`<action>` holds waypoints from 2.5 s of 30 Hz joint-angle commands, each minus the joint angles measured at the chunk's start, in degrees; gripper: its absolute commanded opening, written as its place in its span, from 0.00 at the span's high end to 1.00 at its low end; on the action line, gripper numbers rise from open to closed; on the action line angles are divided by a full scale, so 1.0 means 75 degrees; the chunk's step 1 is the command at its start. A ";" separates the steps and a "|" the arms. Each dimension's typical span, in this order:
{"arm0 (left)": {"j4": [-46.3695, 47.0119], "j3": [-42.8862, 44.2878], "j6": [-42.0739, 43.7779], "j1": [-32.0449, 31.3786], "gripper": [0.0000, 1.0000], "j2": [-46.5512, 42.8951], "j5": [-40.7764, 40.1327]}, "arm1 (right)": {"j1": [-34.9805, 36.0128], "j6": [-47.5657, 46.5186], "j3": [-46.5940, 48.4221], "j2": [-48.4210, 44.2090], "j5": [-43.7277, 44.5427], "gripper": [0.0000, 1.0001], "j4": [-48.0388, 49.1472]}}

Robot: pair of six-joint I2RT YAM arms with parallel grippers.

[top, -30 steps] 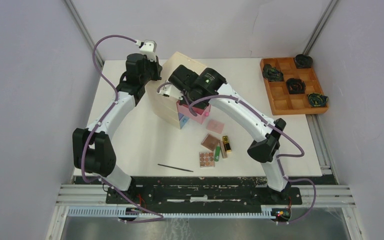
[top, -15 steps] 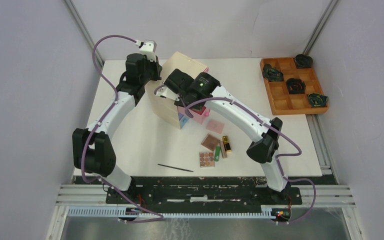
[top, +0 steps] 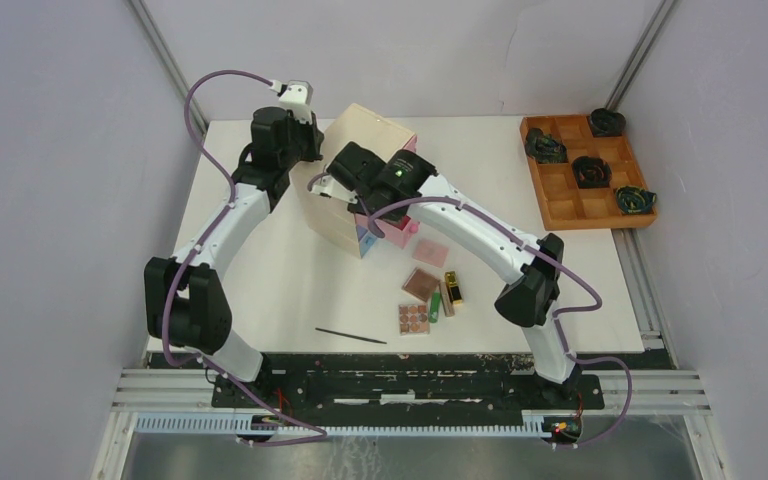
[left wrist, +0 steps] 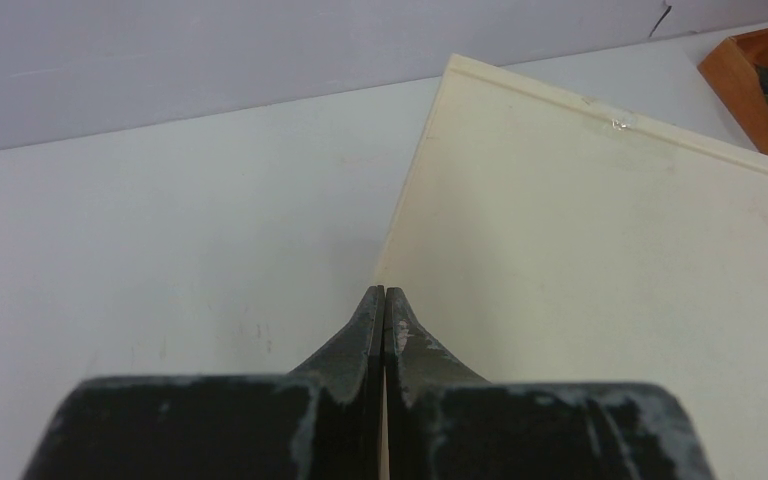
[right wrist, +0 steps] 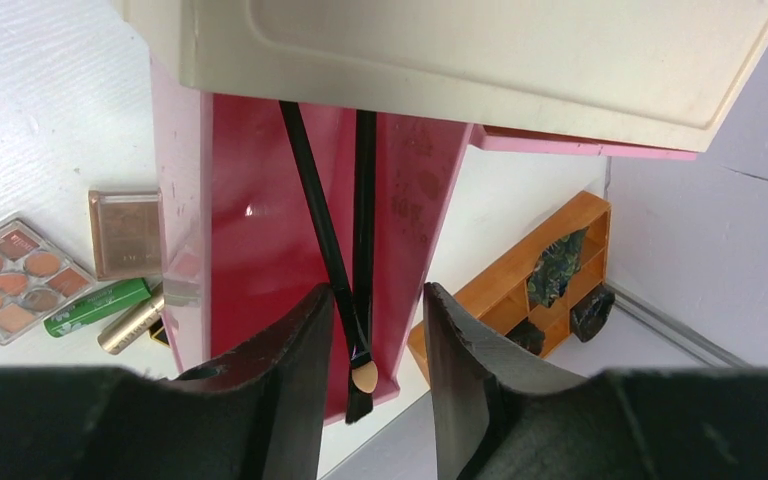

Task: Organize the makeup
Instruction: Place the makeup brush in the drawer.

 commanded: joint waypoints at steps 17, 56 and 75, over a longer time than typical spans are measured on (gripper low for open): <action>-0.2151 -0.0443 -0.0010 0.0134 0.97 0.0294 -0.0264 | -0.0074 0.0020 0.0376 -0.0081 -0.1390 0.89 0.0494; -0.2160 -0.0424 -0.0077 0.0128 0.97 0.0425 -0.0113 | -0.0621 0.1316 -0.3028 -0.2844 -0.1241 0.99 0.2146; -0.2171 -0.0406 -0.0034 0.0134 0.97 0.0420 -0.0171 | -0.0702 0.1202 -0.2337 -0.1829 -0.2055 0.99 0.2114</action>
